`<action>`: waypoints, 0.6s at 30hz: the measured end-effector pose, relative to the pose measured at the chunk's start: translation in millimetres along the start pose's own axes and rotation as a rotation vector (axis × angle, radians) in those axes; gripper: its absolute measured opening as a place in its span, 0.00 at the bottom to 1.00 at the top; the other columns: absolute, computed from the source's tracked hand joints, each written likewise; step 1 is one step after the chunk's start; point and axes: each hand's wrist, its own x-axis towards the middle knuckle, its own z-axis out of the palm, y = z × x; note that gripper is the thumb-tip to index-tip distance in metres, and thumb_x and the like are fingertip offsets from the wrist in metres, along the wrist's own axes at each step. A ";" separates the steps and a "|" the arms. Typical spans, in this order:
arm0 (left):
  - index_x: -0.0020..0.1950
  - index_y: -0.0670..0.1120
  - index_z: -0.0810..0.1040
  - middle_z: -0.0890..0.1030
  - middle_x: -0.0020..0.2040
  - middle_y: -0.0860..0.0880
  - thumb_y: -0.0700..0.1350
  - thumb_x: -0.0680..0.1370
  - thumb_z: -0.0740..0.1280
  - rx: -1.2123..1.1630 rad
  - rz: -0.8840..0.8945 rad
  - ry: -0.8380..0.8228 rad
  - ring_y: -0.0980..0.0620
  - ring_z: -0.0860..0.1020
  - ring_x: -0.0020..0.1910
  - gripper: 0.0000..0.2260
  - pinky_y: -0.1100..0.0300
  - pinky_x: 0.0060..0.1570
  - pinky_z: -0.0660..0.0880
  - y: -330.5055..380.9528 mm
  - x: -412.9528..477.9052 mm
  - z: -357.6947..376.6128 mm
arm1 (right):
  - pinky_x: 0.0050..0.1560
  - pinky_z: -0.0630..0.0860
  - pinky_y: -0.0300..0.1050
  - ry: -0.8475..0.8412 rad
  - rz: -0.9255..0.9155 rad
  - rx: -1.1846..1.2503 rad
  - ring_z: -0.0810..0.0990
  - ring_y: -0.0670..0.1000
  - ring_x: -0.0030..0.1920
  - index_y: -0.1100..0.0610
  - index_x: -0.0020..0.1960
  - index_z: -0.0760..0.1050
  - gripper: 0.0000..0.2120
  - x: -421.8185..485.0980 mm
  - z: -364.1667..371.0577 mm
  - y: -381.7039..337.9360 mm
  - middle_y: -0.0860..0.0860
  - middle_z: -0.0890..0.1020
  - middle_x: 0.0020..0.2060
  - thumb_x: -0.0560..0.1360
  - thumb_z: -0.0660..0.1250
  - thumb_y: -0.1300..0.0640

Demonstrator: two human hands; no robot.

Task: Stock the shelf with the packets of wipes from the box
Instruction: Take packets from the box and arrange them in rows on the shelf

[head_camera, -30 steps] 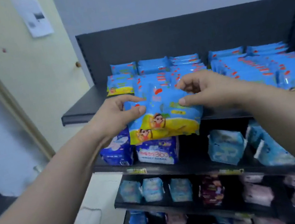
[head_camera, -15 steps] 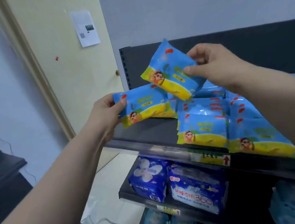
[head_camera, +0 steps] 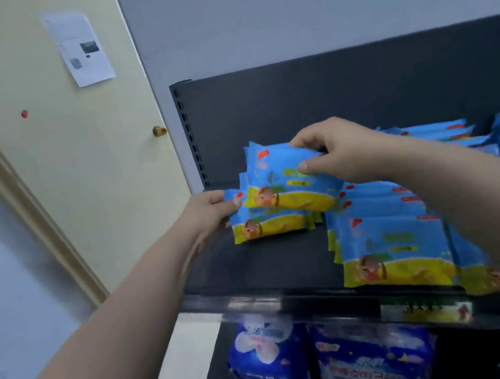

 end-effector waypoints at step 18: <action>0.56 0.53 0.68 0.81 0.54 0.50 0.44 0.67 0.78 0.202 0.152 -0.264 0.53 0.81 0.52 0.24 0.52 0.55 0.78 -23.0 56.9 -12.8 | 0.56 0.67 0.47 -0.035 0.211 -0.571 0.72 0.52 0.59 0.49 0.60 0.74 0.15 50.1 84.0 9.5 0.49 0.73 0.55 0.74 0.65 0.48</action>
